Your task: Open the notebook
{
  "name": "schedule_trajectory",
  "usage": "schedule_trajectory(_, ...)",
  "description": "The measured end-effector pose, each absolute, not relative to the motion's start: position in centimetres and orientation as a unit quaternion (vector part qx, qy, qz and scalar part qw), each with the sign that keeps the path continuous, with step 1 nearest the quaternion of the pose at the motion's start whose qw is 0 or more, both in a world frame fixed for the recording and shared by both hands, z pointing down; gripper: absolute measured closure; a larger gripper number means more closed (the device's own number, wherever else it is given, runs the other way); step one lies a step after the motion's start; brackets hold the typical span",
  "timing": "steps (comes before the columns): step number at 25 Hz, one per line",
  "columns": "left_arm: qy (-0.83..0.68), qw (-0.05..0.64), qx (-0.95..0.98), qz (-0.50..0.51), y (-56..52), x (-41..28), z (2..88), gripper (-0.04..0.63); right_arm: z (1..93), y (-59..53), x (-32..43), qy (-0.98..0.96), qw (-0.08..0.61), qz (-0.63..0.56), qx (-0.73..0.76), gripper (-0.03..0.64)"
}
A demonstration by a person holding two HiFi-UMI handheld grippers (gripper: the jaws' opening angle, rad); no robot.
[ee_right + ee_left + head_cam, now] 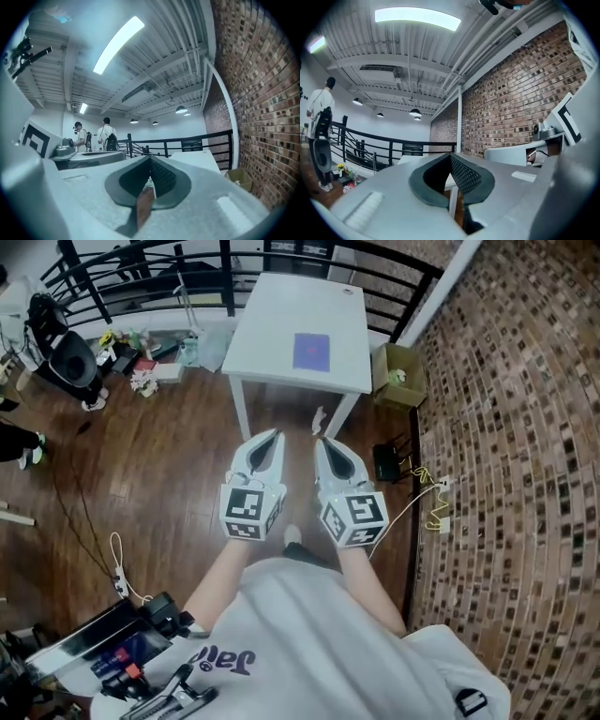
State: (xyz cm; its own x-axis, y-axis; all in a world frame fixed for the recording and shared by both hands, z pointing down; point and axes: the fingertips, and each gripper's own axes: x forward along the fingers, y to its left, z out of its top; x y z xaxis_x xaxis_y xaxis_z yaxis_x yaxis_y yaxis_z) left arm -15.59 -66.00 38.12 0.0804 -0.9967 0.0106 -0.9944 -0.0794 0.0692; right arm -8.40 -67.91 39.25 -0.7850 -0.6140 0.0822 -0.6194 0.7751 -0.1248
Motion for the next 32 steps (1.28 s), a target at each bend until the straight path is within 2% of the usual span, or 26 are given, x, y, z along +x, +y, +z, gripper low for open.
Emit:
schedule_trajectory(7, -0.713, 0.012, 0.701, -0.022, -74.2, -17.8, 36.2, 0.578, 36.7, -77.8, -9.1, -0.952, 0.001, 0.051, 0.3, 0.629)
schedule_trajectory(22, -0.709, 0.044, 0.704, 0.006, -86.0, -22.3, 40.5, 0.578, 42.8, -88.9, -12.1, -0.942, 0.033, 0.107, 0.315, 0.629)
schedule_trajectory(32, -0.678, 0.032, 0.735, 0.006, -97.1, -30.9, 40.8, 0.578, 43.2, -99.7, -20.9, -0.933, 0.047, 0.099, 0.343, 0.629)
